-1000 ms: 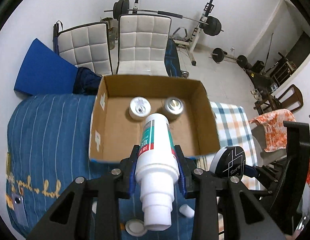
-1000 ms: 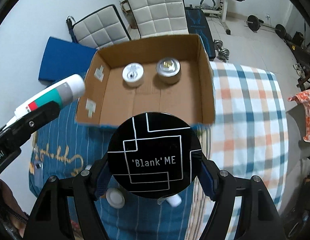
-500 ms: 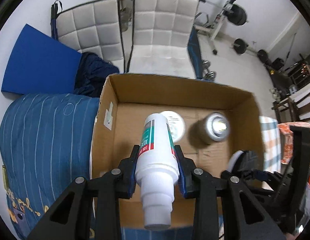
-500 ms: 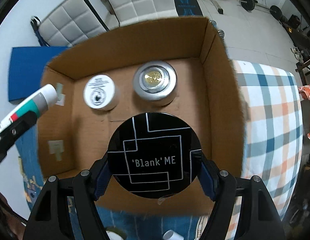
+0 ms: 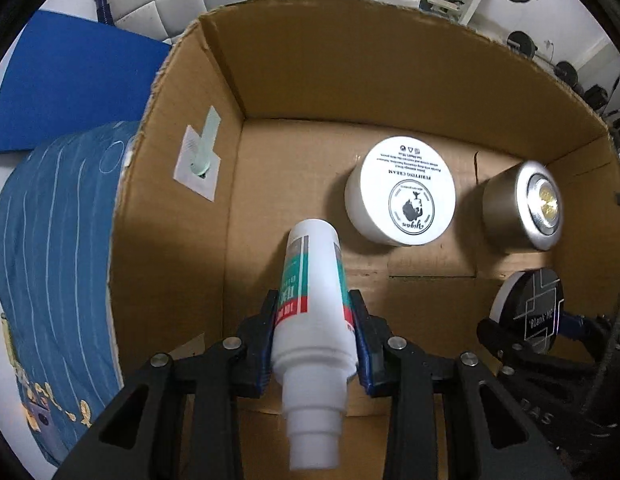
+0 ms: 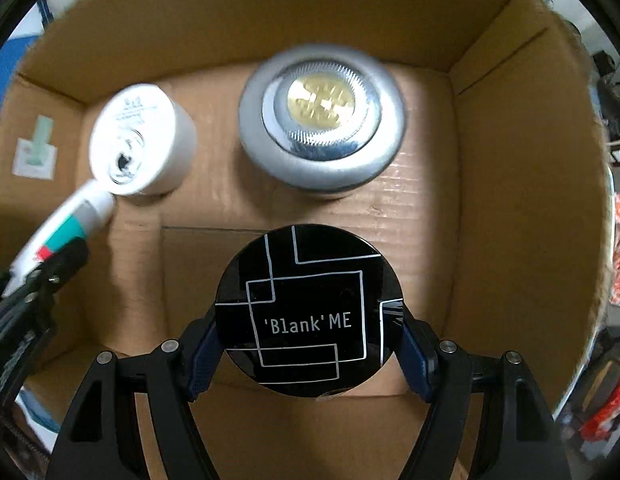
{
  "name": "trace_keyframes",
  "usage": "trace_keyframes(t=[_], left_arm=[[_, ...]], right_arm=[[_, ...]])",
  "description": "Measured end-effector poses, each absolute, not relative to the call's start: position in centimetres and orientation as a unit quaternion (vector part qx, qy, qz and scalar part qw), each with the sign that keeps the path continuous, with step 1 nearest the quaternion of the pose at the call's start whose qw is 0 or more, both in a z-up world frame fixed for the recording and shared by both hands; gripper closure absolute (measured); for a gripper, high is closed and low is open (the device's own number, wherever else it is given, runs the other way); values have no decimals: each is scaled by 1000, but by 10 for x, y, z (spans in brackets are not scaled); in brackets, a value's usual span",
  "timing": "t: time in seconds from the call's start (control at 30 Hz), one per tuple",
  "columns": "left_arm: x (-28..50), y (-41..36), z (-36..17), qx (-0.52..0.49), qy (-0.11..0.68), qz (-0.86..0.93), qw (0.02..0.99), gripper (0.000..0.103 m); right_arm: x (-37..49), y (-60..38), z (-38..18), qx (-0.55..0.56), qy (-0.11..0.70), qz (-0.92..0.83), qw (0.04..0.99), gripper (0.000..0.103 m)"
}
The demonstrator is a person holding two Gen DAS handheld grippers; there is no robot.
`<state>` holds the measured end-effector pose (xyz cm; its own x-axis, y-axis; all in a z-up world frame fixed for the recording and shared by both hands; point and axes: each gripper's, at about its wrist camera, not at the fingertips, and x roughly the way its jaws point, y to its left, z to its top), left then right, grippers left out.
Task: Organize rigid objects
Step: 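Carry the black tin and white-teal bottle into the cardboard box, then release the tin and bottle in the box, lift both tools away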
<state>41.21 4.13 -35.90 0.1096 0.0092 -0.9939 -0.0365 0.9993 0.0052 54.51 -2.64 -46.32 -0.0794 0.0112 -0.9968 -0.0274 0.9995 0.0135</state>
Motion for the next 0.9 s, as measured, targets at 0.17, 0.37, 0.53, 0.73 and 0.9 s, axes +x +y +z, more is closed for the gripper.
trace_keyframes(t=[0.17,0.37,0.53,0.73,0.9], left_arm=[[409,37,-361,-5,670,14,743,73],[410,34,-389,1,699,18,715,73],[409,36,-403,-14,711,22,703,73],[414,38,-399,-20,714,21,699,72],[417,51,-391,-45,715,19,697,71]], right_arm=[[549,-29,-484,-9,752,7,659,26],[549,-29,-494,-20,763,8,646,26],[553,-25,-497,-18,762,5,648,25],[550,-17,-496,-30,768,3,640,25],[548,-27,-492,18,770,6,637,20]])
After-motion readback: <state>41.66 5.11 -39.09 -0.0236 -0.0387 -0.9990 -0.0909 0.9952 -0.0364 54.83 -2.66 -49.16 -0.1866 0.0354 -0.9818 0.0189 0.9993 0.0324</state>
